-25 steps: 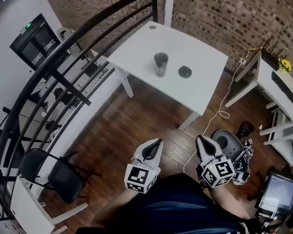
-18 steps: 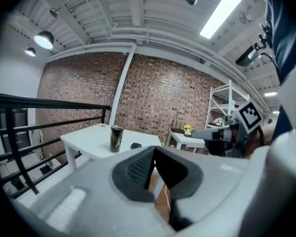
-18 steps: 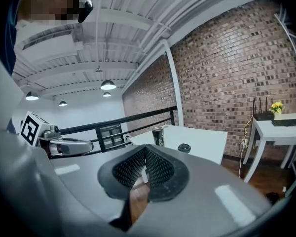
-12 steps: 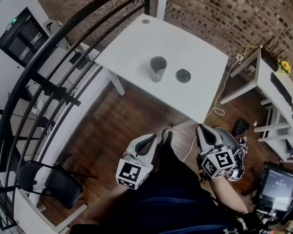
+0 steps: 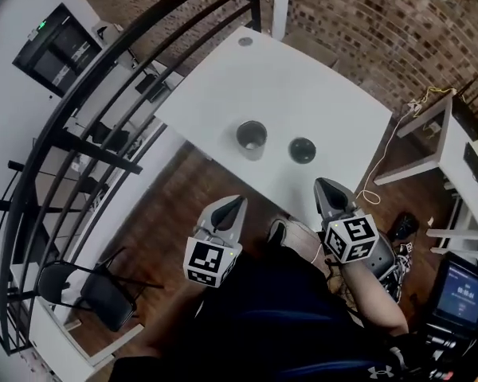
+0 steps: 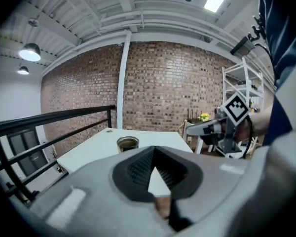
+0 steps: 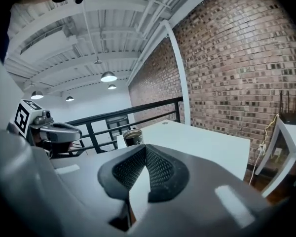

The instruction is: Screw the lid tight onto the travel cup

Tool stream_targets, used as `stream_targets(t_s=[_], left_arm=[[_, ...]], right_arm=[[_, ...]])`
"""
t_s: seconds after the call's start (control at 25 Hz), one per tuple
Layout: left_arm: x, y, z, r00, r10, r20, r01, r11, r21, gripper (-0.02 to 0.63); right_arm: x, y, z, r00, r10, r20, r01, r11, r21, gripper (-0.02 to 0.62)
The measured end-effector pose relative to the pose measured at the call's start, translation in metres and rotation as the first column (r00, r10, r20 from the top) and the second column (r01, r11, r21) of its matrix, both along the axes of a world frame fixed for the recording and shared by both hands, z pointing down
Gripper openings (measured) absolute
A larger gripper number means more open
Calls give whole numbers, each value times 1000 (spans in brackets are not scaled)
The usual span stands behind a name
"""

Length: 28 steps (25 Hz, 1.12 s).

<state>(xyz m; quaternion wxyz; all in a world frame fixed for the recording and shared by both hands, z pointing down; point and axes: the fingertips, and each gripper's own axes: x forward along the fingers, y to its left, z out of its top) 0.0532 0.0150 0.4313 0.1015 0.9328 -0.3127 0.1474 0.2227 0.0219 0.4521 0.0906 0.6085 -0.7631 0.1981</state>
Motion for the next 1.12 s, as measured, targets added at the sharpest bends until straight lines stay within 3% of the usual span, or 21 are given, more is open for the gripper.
stream_targets(t_s=[0.24,0.4,0.56,0.64,0.72,0.8,0.96,1.12], left_arm=[[5,-55,27,996,-85,37,85,996,-14,5],[4,-83,51,996,-80,47,82,996,-31,6],[4,-105,64,999,-42,17,43,998,-52,6],[4,-111,67,1000,-23,-6,22,997,-78,8],[5,-113,72,1000,3,-15,-4,995,-102,151],[2,-112,77,1000,18,-3,-18,993,-117,222],[-12,-112,85,999,17,27,-15,995,-104,242],[-20,-112,84,1000,6,18,-4,992,-123,242]], right_arm=[[23,-46,46,999,-22,43,29,984,-177,12],[33,-71,70,1000,-13,-20,7,968,-251,23],[36,-97,105,988,-87,-124,40,939,-341,183],[42,-109,127,977,-126,-172,46,913,-405,227],[46,-119,148,963,-165,-213,47,882,-469,269],[47,-126,166,949,-206,-239,48,842,-538,306],[50,-129,197,929,-260,-264,23,751,-660,327],[57,-128,214,916,-293,-273,-2,679,-734,342]])
